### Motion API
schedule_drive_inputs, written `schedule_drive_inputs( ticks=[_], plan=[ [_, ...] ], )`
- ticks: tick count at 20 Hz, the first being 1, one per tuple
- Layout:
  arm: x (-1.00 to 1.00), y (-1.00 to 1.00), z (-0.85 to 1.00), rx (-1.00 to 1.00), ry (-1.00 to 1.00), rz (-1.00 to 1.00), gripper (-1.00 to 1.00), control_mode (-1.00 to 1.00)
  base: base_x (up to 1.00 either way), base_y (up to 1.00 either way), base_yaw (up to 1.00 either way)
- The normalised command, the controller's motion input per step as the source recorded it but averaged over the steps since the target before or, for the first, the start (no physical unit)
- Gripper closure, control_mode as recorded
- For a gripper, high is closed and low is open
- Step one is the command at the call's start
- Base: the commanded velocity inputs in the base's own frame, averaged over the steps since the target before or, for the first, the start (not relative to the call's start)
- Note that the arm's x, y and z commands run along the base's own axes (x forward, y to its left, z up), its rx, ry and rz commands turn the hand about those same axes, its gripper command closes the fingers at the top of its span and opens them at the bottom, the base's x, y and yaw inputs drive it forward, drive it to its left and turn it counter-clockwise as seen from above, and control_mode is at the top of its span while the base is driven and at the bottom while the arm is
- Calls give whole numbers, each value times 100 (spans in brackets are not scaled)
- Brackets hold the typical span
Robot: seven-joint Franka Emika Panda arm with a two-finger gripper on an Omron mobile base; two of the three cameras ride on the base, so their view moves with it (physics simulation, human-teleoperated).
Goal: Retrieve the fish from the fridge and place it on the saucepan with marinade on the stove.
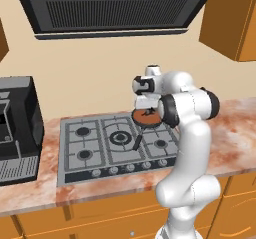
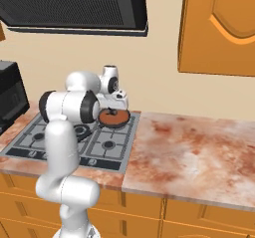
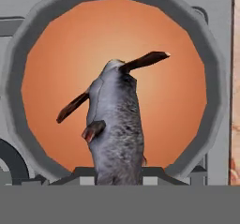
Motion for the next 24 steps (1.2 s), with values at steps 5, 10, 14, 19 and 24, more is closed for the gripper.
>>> schedule_drive_inputs(
  ticks=[5, 10, 14, 19, 24],
  plan=[
    [-72, 0, 0, 0, -3, 0, 100, -100, 0, 0, 0],
    [-4, 0, -1, 0, -1, 0, 100, -100, 0, 0, 0],
    [20, 0, -1, 0, 0, 0, -100, -100, 0, 0, 0],
    [40, 0, 0, 0, 0, 0, -100, -100, 0, 0, 0],
    [22, 0, 3, 0, 0, 0, -100, -100, 0, 0, 0]
  ],
)
